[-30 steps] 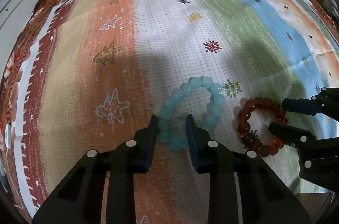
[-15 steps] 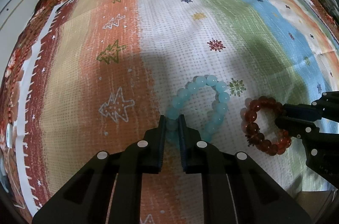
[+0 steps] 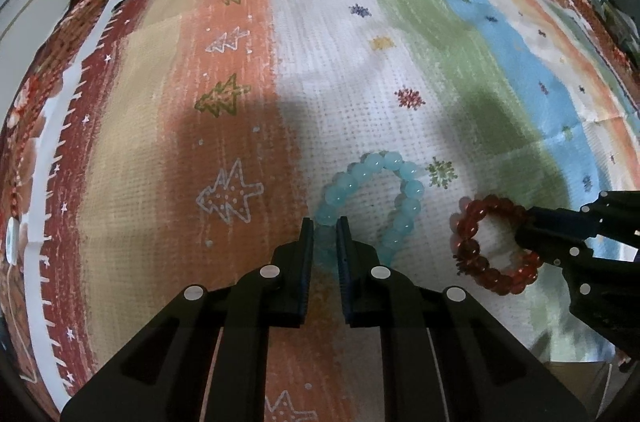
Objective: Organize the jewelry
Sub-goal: 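Close the left tool on the turquoise bracelet while the right tool closes on the red bracelet, then carry the turquoise and red bracelets into the silver tin and open both tools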
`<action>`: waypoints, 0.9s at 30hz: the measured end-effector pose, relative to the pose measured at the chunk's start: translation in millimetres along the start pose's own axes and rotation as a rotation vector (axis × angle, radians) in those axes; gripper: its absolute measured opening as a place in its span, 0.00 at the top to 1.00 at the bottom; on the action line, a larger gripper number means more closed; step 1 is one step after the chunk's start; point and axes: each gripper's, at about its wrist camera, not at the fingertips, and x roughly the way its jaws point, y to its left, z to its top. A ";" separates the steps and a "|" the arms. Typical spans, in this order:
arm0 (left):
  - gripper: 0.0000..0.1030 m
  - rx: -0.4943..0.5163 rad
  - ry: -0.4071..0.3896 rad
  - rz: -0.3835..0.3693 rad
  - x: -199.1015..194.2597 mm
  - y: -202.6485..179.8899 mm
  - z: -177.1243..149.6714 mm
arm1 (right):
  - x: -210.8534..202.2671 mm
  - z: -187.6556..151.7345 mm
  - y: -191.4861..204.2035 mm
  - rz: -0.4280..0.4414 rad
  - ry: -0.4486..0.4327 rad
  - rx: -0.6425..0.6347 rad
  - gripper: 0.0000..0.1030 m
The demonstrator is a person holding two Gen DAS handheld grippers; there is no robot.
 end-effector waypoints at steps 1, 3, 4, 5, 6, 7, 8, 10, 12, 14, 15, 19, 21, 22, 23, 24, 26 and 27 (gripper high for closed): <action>0.89 0.001 -0.005 -0.004 -2.6 -0.5 0.4 | -2.0 -0.2 0.8 0.000 -0.004 -0.001 0.86; 0.89 0.003 -0.016 -0.013 -8.5 -2.5 0.8 | -7.3 -0.4 2.5 0.001 -0.015 -0.001 0.86; 0.89 0.003 -0.022 -0.020 -11.9 -3.9 0.7 | -9.8 -0.6 3.1 0.002 -0.019 -0.002 0.86; 0.89 0.004 -0.025 -0.025 -14.4 -4.8 0.5 | -12.6 -0.6 4.4 0.003 -0.025 -0.003 0.86; 0.89 0.003 -0.029 -0.032 -17.2 -5.9 0.2 | -15.4 -1.3 5.4 0.003 -0.030 -0.003 0.86; 0.89 0.003 -0.033 -0.033 -19.3 -6.7 0.0 | -17.9 -1.9 6.4 0.003 -0.035 -0.004 0.86; 0.89 0.004 -0.037 -0.034 -22.2 -8.0 -0.4 | -21.1 -2.6 7.7 0.004 -0.039 -0.006 0.86; 0.89 0.004 -0.042 -0.039 -26.9 -9.5 -1.0 | -26.0 -3.2 8.9 0.003 -0.049 -0.006 0.86; 0.89 0.001 -0.051 -0.045 -33.2 -10.9 -2.0 | -33.7 -4.4 11.6 0.007 -0.062 -0.006 0.86; 0.89 -0.002 -0.062 -0.052 -40.1 -13.4 -4.3 | -40.4 -5.9 13.8 0.011 -0.074 -0.007 0.86; 0.89 -0.002 -0.065 -0.053 -42.2 -14.3 -5.2 | -43.0 -6.8 14.7 0.010 -0.078 -0.006 0.86; 0.89 -0.009 -0.078 -0.059 -52.4 -16.7 -10.8 | -52.9 -12.6 18.0 0.004 -0.093 -0.007 0.86; 0.89 -0.016 -0.089 -0.065 -58.9 -17.1 -12.7 | -59.6 -17.3 18.9 0.006 -0.103 -0.002 0.86; 0.89 -0.019 -0.095 -0.066 -62.6 -17.5 -14.1 | -61.2 -18.0 19.3 0.007 -0.106 -0.002 0.86; 0.89 -0.020 -0.100 -0.068 -65.9 -18.2 -14.9 | -64.8 -20.3 20.3 0.007 -0.112 -0.002 0.86; 0.89 -0.021 -0.107 -0.073 -70.3 -19.1 -16.0 | -67.3 -21.9 20.6 0.005 -0.117 -0.001 0.86; 0.89 -0.022 -0.118 -0.079 -77.4 -21.2 -18.5 | -72.3 -25.1 20.6 0.003 -0.125 0.000 0.86; 0.89 -0.021 -0.123 -0.080 -80.4 -22.3 -19.6 | -74.1 -26.7 20.5 0.002 -0.128 0.003 0.86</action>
